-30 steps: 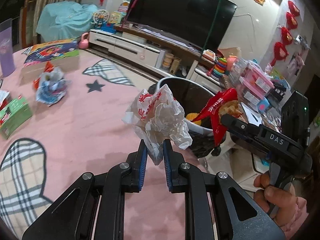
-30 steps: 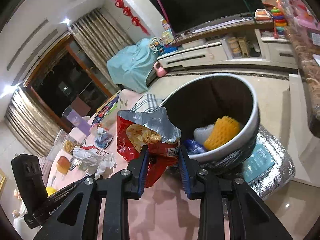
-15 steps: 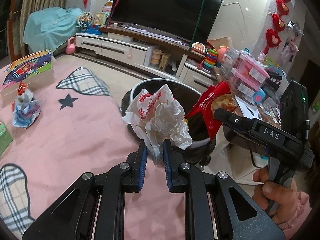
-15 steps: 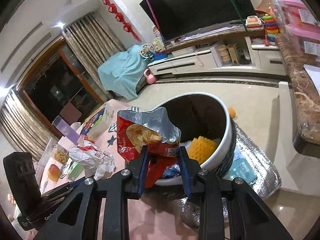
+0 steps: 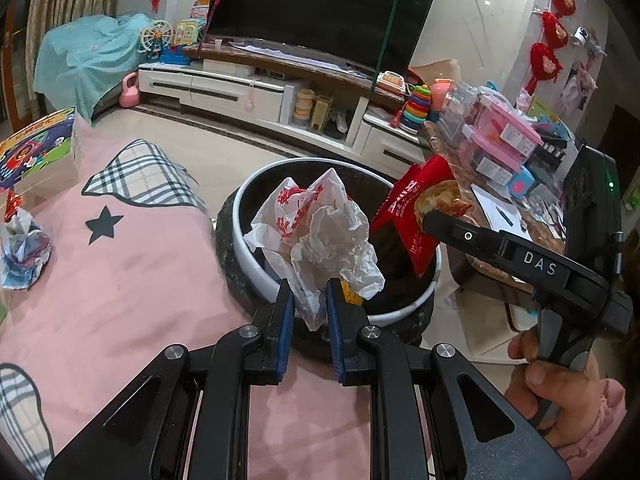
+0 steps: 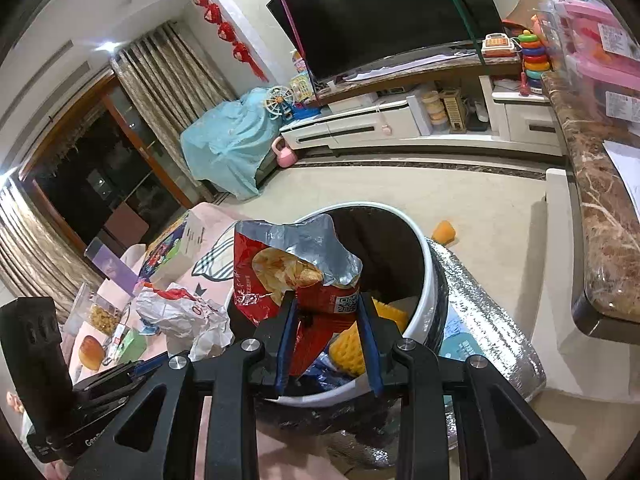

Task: Collect trash
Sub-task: 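Carry the white plastic bag and red chip bag over the bin with both tools, then open both tools to drop the white bag and chip bag into the bin, then move both open tools back over the table toward the remaining items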

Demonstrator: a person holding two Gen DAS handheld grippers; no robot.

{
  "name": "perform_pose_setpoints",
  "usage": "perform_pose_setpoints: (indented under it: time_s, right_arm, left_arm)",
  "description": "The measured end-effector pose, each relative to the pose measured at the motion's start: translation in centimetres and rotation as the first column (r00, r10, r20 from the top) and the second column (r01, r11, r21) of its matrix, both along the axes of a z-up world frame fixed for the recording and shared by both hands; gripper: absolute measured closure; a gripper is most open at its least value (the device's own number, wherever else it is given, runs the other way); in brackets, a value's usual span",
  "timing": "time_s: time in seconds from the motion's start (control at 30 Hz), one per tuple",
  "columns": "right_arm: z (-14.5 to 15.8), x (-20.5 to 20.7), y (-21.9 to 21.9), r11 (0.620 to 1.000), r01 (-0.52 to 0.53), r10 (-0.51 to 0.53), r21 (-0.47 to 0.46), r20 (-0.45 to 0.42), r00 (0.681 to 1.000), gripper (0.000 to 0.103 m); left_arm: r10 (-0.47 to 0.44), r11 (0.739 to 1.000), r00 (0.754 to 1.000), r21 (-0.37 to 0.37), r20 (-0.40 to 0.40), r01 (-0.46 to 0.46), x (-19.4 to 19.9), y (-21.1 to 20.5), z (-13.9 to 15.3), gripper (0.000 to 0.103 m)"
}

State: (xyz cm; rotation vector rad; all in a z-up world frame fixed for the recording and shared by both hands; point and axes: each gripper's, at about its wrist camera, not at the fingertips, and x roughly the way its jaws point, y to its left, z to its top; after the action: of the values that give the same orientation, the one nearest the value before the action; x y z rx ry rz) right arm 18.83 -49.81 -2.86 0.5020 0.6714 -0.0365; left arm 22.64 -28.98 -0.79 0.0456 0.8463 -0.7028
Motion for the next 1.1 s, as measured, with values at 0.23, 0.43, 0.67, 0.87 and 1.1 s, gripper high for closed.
perform_pose_setpoints:
  time_s: [0.23,0.43,0.67,0.87,1.1]
  right_arm:
    - [-0.3,1.1,-0.5,1.000,0.003,-0.003,-0.011,-0.025,1.000,0.073]
    - [-0.4,1.7,-0.8,1.000,0.007,-0.008,-0.013,-0.041,0.999,0.072]
    - [-0.7,2.1,-1.3,0.999,0.033,-0.032,0.015,-0.063,0.997,0.056]
    - [-0.8,1.5,-1.3,0.999,0.036,-0.034,0.035,-0.062,0.997,0.044]
    - [-0.2,0.8,1.4,1.000,-0.018,0.019,0.023,-0.037,0.999,0.020]
  left_arm:
    - [-0.013,1.000,1.000,0.017,-0.005,0.013,0.8,-0.9,-0.2,0.088]
    - [-0.022,0.999,0.999,0.022,-0.025,0.023,1.3,-1.4,-0.5,0.087]
    - [0.002,1.000,0.999,0.029,-0.053,0.000,1.7,-1.2,-0.9,0.057]
    - [0.038,0.999,0.999,0.002,-0.037,-0.037,0.9,0.5,-0.8,0.057]
    - [0.113,0.993,0.993,-0.035,-0.036,-0.114,-0.5,4.5,-1.4,0.053]
